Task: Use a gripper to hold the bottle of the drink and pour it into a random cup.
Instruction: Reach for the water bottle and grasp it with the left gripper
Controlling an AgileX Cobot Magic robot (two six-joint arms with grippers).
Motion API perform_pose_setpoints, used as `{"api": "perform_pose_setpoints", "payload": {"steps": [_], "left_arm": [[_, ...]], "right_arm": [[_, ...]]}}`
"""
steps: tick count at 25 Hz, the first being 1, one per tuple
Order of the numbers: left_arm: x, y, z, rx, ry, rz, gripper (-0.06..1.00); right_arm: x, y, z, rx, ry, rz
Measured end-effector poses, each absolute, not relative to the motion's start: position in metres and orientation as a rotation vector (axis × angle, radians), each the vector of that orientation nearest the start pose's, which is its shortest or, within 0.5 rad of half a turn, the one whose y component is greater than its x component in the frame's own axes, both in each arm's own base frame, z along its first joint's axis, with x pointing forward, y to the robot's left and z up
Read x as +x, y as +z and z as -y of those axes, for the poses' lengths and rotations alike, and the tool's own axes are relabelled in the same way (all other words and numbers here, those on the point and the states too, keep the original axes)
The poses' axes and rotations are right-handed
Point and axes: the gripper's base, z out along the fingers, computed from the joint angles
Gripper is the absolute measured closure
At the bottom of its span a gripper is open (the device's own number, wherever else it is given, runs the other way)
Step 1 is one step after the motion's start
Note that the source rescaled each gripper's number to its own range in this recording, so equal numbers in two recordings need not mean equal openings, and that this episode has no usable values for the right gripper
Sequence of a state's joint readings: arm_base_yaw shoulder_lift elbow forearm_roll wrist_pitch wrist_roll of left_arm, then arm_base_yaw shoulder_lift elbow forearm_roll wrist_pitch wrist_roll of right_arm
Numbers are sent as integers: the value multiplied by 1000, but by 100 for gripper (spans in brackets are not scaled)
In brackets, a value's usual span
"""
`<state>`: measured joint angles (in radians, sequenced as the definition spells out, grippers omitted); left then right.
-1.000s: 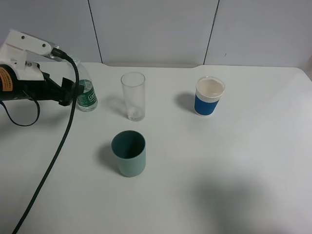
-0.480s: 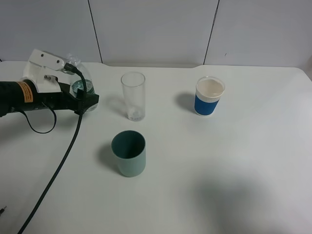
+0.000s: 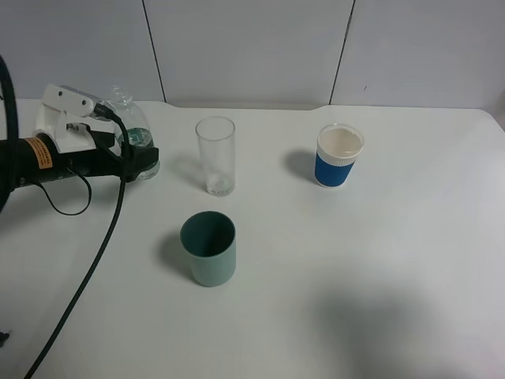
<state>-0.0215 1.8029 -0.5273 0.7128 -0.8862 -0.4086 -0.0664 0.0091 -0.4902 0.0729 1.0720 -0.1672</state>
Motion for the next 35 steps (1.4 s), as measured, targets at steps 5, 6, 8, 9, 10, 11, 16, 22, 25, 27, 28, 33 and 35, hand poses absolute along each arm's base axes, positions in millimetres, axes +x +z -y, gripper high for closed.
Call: {"api": "perform_pose_setpoints", "payload": {"steps": [5, 6, 8, 9, 10, 11, 16, 22, 25, 27, 28, 33, 35], "left_arm": [[290, 124, 51, 437, -498, -1888, -4], [290, 122, 51, 438, -492, -1881, -4], [291, 120, 50, 438, -478, -1866, -2], [292, 119, 50, 436, -471, -1861, -1], [293, 117, 49, 434, -461, -1858, 0], [293, 116, 49, 434, -452, -1852, 1], [298, 115, 48, 451, -425, -1833, 2], [309, 121, 48, 458, -411, -1793, 2], [313, 118, 48, 458, -413, -1796, 2], [315, 112, 48, 457, -416, -1809, 2], [317, 109, 48, 456, -418, -1817, 2], [324, 98, 49, 453, -427, -1832, 2], [326, 96, 49, 452, -431, -1828, 2]], "right_arm": [[-3, 274, -6, -108, -56, -2070], [-3, 274, -6, -108, -56, -2070], [-3, 274, -6, -108, -56, -2070], [-3, 274, -6, -108, -56, -2070], [-3, 274, -6, -108, -56, -2070], [-3, 274, -6, -108, -56, -2070], [-3, 274, -6, -108, -56, -2070], [-3, 274, -6, -108, -56, -2070], [-3, 274, -6, -108, -56, -2070], [-3, 274, -6, -108, -56, -2070], [-3, 274, -6, -108, -56, -2070], [-3, 274, -6, -108, -56, -2070], [-3, 274, -6, -108, -56, -2070]]}}
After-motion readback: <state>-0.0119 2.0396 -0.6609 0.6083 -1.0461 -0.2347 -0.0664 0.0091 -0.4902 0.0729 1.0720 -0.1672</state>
